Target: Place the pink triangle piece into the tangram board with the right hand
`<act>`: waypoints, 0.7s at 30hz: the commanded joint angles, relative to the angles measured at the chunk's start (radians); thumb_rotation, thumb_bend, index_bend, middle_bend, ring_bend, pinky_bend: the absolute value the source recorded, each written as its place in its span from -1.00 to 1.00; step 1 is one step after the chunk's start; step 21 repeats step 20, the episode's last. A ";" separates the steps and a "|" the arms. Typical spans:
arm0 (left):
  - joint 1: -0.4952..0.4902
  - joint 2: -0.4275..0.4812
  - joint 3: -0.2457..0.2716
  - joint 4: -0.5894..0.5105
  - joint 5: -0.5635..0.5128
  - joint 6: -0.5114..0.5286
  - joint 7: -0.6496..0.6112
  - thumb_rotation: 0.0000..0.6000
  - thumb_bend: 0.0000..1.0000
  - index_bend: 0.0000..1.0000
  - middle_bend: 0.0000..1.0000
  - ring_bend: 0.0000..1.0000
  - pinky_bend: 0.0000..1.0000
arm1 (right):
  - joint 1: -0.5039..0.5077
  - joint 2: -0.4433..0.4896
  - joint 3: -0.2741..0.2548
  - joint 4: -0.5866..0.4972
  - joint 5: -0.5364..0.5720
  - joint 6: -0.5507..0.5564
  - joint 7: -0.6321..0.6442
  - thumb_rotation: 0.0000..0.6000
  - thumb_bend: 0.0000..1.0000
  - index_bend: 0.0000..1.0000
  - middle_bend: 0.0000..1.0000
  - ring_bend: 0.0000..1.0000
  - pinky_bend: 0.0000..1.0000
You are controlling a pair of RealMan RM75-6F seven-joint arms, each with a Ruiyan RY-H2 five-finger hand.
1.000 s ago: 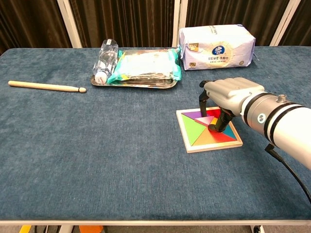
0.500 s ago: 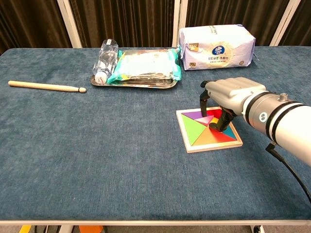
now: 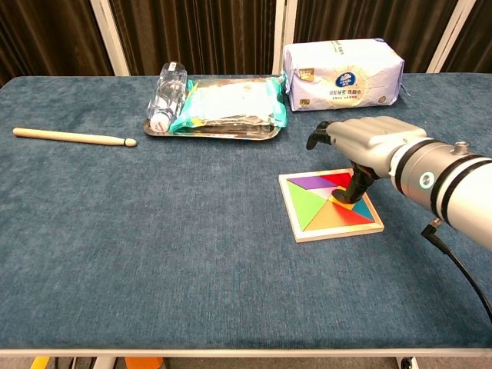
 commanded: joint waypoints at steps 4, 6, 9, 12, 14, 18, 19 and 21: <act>0.001 0.007 -0.002 -0.012 0.001 0.004 0.012 1.00 -1.00 -0.97 -1.00 -1.00 -1.00 | -0.091 0.155 -0.047 -0.146 -0.179 0.075 0.129 1.00 -0.46 -0.86 -1.00 -1.00 -1.00; 0.001 0.008 -0.003 -0.022 0.001 0.006 0.022 1.00 -1.00 -0.96 -1.00 -1.00 -1.00 | -0.155 0.248 -0.106 -0.202 -0.309 0.124 0.207 1.00 -0.49 -0.97 -1.00 -1.00 -1.00; 0.002 0.009 -0.005 -0.036 -0.002 0.009 0.040 1.00 -1.00 -0.97 -1.00 -1.00 -1.00 | -0.261 0.386 -0.214 -0.220 -0.546 0.202 0.377 1.00 -0.60 -1.00 -1.00 -1.00 -1.00; -0.001 0.013 -0.007 -0.051 -0.001 0.008 0.061 1.00 -1.00 -0.97 -1.00 -1.00 -1.00 | -0.365 0.487 -0.302 -0.145 -0.728 0.306 0.531 1.00 -0.70 -1.00 -1.00 -1.00 -1.00; -0.003 0.016 -0.007 -0.060 0.000 0.005 0.072 1.00 -1.00 -0.96 -1.00 -1.00 -1.00 | -0.421 0.522 -0.332 -0.098 -0.782 0.361 0.595 1.00 -0.72 -1.00 -1.00 -1.00 -1.00; -0.005 0.022 -0.007 -0.082 -0.001 0.003 0.096 1.00 -1.00 -0.97 -1.00 -1.00 -1.00 | -0.515 0.561 -0.365 -0.002 -0.849 0.431 0.700 1.00 -0.70 -1.00 -1.00 -1.00 -1.00; -0.006 0.023 -0.007 -0.085 -0.002 0.001 0.101 1.00 -1.00 -0.97 -1.00 -1.00 -1.00 | -0.531 0.562 -0.367 0.017 -0.859 0.442 0.715 1.00 -0.70 -1.00 -1.00 -1.00 -1.00; -0.006 0.024 -0.007 -0.088 -0.004 -0.001 0.105 1.00 -1.00 -0.97 -1.00 -1.00 -1.00 | -0.546 0.562 -0.367 0.033 -0.867 0.451 0.727 1.00 -0.70 -1.00 -1.00 -1.00 -1.00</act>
